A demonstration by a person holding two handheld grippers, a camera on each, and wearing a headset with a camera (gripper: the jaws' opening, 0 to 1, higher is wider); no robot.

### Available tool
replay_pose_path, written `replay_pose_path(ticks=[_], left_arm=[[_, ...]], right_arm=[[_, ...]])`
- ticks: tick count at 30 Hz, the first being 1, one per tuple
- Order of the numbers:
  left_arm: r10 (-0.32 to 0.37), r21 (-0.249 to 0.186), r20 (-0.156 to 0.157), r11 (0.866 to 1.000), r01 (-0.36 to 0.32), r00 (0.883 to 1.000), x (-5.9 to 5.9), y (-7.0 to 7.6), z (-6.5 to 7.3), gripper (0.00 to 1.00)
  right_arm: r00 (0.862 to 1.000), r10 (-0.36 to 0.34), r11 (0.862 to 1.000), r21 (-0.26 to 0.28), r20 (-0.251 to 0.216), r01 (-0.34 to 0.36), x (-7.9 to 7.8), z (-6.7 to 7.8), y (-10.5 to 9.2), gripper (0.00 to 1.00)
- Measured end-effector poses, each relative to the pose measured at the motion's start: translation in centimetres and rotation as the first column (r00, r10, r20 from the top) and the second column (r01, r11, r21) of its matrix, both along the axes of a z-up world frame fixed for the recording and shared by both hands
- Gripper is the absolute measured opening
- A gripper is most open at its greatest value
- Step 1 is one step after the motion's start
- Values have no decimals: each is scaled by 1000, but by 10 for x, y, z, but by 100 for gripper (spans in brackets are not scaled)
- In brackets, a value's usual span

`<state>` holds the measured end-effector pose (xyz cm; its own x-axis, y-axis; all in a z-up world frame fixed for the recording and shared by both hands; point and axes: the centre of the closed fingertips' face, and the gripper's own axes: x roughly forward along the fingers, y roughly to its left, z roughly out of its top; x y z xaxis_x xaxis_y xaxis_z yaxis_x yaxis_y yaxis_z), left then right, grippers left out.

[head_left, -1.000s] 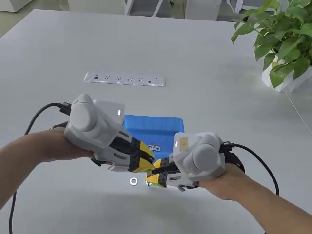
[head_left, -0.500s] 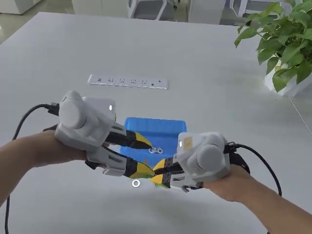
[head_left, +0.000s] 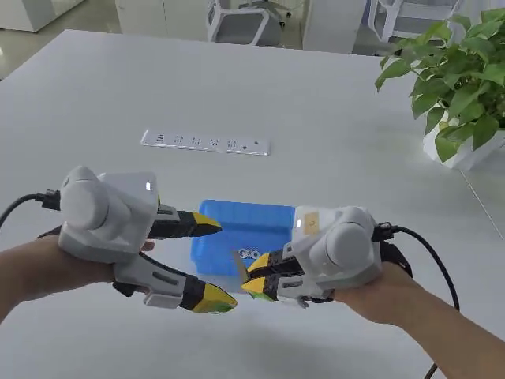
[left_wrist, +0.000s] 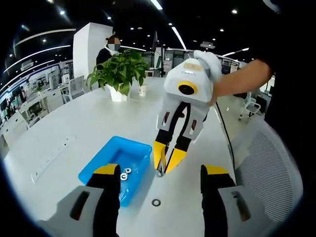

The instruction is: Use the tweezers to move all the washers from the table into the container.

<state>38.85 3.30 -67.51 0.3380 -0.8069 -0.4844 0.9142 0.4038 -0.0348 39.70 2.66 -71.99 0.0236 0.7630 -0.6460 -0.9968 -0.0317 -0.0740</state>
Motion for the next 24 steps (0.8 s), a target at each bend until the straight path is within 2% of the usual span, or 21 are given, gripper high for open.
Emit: replay_pose_path(ticks=[2, 10, 18, 24], left_arm=[[9, -1, -5, 1000, -9, 1000, -1, 2, 1, 73], [52, -21, 23, 998, -51, 998, -1, 10, 8, 83], [110, -21, 27, 994, -109, 994, 0, 20, 5, 99], [133, -28, 28, 991, -132, 991, 2, 25, 8, 99]], right_arm=[[1000, 0, 1000, -1, 5, 0, 2, 5, -1, 8], [1000, -20, 1000, -13, 10, 20, 10, 24, -4, 8], [1000, -3, 1000, 0, 28, 3, 17, 48, 3, 8], [999, 5, 1000, 16, 47, -6, 29, 64, 11, 8]])
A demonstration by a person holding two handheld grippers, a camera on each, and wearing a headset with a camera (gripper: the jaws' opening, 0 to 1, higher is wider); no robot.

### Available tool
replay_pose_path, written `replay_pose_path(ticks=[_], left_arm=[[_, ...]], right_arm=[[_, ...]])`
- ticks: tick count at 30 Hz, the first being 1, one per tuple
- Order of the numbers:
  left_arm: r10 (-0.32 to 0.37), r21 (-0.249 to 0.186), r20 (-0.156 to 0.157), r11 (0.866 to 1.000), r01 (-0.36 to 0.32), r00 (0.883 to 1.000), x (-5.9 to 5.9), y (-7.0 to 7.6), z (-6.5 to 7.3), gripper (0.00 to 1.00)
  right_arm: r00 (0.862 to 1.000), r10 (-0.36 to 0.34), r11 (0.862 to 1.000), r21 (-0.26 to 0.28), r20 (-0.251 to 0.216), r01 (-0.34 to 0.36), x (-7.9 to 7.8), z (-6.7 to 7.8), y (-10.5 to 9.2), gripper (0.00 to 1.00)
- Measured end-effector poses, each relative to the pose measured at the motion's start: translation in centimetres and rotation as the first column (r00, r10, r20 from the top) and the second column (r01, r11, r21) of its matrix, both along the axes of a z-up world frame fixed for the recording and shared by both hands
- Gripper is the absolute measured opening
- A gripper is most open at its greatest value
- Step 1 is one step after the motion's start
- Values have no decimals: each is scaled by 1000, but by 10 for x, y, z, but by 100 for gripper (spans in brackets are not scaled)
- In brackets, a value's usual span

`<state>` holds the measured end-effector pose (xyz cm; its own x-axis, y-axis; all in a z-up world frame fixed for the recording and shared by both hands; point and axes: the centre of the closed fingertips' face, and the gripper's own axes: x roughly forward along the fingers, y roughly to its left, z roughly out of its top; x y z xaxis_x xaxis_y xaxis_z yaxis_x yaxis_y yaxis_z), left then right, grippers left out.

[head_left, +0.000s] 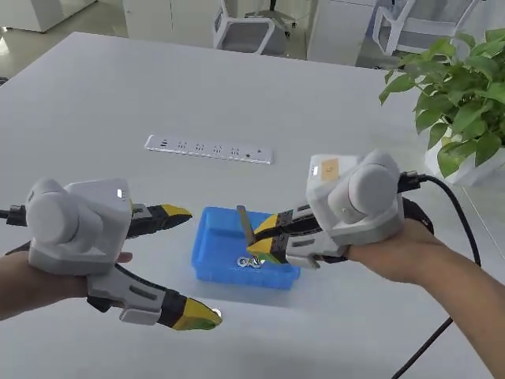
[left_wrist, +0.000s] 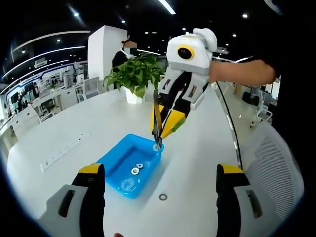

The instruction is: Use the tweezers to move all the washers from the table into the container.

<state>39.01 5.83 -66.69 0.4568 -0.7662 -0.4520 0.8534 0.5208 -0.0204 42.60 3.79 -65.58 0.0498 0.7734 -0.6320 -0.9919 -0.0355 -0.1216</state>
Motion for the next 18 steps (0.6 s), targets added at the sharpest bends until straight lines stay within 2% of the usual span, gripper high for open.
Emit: replay_pose_path(ticks=[4, 9, 18], left_arm=[[11, -6, 4, 1000, -11, 1000, 1, 3, 2, 99], [20, -1, -8, 1000, -20, 1000, 0, 7, -2, 99], [39, 1, -9, 999, -39, 999, 2, 15, -2, 99]], right_arm=[[1000, 9, 1000, 1, 10, -9, 7, 3, 5, 8], [999, 17, 1000, -1, 26, -17, 18, 3, 12, 8], [998, 27, 1000, -15, 63, -26, 37, -9, 18, 8]])
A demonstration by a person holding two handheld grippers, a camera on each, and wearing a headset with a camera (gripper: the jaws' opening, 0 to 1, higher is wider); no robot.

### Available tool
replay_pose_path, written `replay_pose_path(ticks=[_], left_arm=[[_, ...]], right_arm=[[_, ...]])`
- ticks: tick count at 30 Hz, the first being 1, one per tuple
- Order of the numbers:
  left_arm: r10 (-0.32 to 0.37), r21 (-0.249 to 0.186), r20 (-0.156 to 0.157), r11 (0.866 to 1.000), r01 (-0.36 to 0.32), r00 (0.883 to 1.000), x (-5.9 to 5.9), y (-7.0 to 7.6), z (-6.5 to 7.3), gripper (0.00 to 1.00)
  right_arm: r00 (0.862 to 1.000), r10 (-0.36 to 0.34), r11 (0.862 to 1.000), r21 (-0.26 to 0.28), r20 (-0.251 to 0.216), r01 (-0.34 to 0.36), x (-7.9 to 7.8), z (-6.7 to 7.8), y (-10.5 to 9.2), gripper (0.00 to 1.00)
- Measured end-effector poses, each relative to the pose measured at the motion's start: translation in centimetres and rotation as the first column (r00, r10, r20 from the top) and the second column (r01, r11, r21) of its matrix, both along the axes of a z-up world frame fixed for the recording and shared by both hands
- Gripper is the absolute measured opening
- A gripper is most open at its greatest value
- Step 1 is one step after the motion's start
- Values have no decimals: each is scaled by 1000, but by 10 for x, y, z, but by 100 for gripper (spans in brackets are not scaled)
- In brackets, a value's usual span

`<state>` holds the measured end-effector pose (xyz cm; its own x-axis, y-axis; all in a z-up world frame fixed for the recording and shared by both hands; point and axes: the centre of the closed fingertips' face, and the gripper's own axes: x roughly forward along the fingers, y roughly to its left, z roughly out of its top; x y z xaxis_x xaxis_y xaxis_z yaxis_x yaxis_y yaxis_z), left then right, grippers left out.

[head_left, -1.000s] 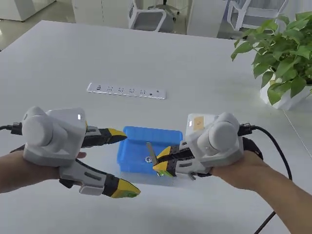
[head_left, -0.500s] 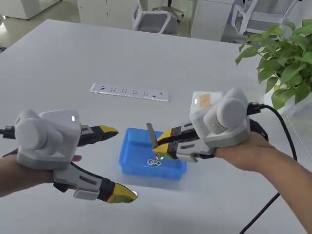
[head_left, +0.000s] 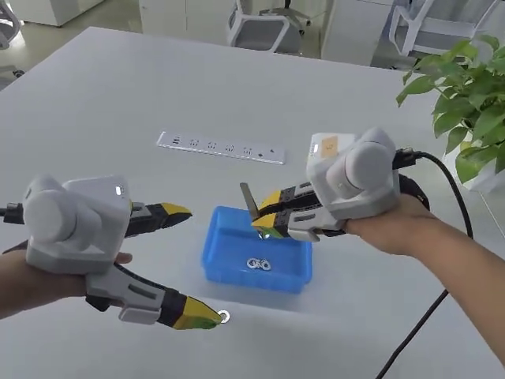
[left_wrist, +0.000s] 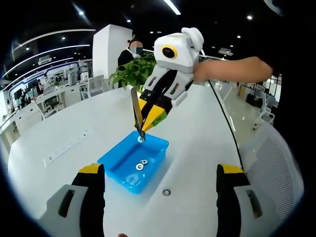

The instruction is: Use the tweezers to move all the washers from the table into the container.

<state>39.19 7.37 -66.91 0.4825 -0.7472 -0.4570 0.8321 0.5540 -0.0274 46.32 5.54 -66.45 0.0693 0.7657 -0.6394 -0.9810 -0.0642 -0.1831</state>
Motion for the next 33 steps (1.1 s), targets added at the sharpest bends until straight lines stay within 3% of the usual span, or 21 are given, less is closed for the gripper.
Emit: replay_pose_path(ticks=[11, 16, 22, 29, 33], left_arm=[[10, -4, 2, 1000, -10, 1000, 7, 4, 1, 99], [7, -6, 2, 1000, -7, 1000, 9, 5, 0, 99], [0, 1, 2, 1000, 0, 1000, 14, 5, -2, 99], [-34, 15, 32, 999, 33, 999, 30, -3, 1, 88], [-67, 34, 44, 997, 65, 997, 40, -8, 0, 74]], right_arm=[[1000, 4, 1000, 7, 27, -4, 16, -14, 4, 8], [1000, 7, 1000, -4, 9, -7, 21, -27, 5, 8], [1000, 5, 1000, 26, -25, -5, 18, -35, 8, 8], [999, 8, 1000, 27, -49, -7, 13, -45, 8, 8], [998, 10, 1000, 29, -61, -8, 13, -50, 6, 7]])
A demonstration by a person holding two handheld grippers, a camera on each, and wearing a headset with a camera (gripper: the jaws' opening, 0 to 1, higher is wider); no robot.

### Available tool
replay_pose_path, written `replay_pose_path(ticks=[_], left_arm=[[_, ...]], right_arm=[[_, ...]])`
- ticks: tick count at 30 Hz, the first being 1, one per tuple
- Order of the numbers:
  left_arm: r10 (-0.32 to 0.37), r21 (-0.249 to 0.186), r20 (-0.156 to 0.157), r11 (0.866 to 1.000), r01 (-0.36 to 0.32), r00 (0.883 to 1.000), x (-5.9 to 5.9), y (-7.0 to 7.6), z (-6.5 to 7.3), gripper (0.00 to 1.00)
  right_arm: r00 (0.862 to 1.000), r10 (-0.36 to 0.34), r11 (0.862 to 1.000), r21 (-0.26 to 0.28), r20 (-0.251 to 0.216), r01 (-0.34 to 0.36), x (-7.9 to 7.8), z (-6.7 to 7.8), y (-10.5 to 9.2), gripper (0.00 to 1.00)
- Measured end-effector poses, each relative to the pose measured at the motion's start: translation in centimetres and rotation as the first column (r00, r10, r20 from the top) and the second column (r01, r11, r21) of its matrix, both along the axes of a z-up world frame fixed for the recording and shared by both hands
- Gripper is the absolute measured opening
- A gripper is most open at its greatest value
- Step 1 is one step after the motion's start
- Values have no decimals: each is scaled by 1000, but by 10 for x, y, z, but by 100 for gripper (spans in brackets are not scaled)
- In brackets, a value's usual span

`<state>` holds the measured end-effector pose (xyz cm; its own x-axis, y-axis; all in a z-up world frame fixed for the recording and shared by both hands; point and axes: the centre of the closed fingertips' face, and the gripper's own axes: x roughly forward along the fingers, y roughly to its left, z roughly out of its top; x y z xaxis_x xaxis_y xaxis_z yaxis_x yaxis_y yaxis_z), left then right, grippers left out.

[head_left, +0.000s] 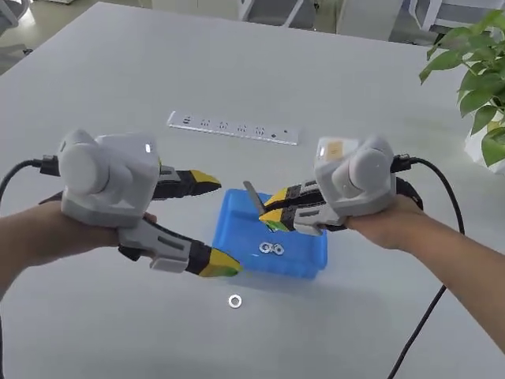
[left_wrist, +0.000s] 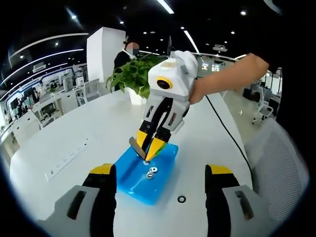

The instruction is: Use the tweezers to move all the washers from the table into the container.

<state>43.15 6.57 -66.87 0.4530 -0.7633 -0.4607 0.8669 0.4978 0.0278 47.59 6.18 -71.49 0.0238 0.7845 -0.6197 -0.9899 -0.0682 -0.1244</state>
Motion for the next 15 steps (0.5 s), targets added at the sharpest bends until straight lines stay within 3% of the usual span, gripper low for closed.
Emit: replay_pose_path(ticks=[8, 15], left_arm=[[-55, 56, 29, 997, 54, 998, 22, -6, -7, 38], [-78, 71, 43, 995, 75, 996, 32, -7, -11, 26]], right_arm=[[1000, 5, 1000, 13, -28, -5, 2, -9, -1, 7], [999, 17, 1000, 12, -39, -17, 1, -15, 0, 8]])
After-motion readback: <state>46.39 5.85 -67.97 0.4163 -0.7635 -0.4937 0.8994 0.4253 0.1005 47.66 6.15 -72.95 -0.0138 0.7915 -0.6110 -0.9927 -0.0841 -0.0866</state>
